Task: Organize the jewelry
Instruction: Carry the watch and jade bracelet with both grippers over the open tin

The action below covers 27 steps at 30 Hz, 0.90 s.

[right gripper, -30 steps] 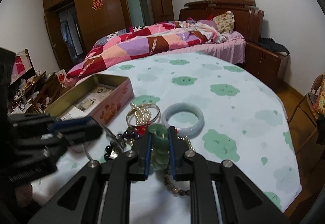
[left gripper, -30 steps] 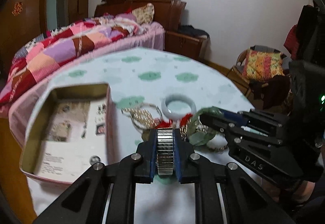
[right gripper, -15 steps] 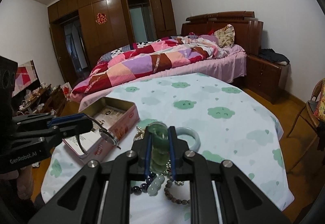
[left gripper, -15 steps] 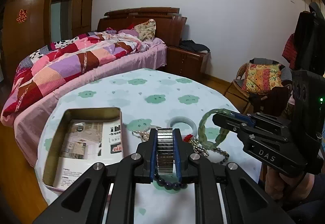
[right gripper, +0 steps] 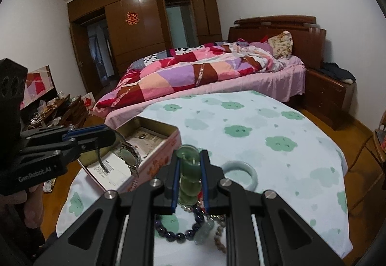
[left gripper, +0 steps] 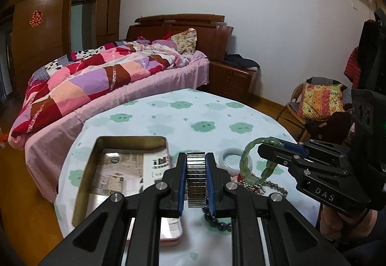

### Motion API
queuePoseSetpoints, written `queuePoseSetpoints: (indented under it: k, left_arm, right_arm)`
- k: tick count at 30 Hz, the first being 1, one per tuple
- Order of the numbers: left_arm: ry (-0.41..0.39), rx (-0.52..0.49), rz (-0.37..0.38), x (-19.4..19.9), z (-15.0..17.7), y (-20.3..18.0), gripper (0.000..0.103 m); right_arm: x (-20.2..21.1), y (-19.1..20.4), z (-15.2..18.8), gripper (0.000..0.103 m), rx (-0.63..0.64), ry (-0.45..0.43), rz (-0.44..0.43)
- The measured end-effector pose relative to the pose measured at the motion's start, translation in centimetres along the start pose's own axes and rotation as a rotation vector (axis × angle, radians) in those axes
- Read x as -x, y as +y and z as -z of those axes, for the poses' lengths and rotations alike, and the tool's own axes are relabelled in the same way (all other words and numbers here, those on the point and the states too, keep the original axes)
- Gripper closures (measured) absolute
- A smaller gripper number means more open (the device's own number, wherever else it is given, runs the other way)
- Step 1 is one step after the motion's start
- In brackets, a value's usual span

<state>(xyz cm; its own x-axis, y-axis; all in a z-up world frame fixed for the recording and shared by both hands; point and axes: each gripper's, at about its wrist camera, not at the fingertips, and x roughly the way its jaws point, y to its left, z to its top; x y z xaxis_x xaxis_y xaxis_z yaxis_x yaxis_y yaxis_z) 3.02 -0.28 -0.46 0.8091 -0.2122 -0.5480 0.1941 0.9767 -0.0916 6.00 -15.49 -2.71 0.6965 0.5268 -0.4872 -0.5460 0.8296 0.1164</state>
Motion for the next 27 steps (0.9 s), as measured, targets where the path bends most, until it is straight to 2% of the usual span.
queuePoseSetpoints:
  k: [9,27]
  left_arm:
    - [-0.014,0.016,-0.050,0.2,-1.2,2.7,0.089]
    - [0.019,0.061,-0.128,-2.7,-1.7,7.5,0.089]
  right_arm:
    - [-2.0,2.0,-1.2,0.086,0.051,0.026,-0.039]
    - [-7.2,5.2,-3.6,0.086,0.111,0.060,-0.085]
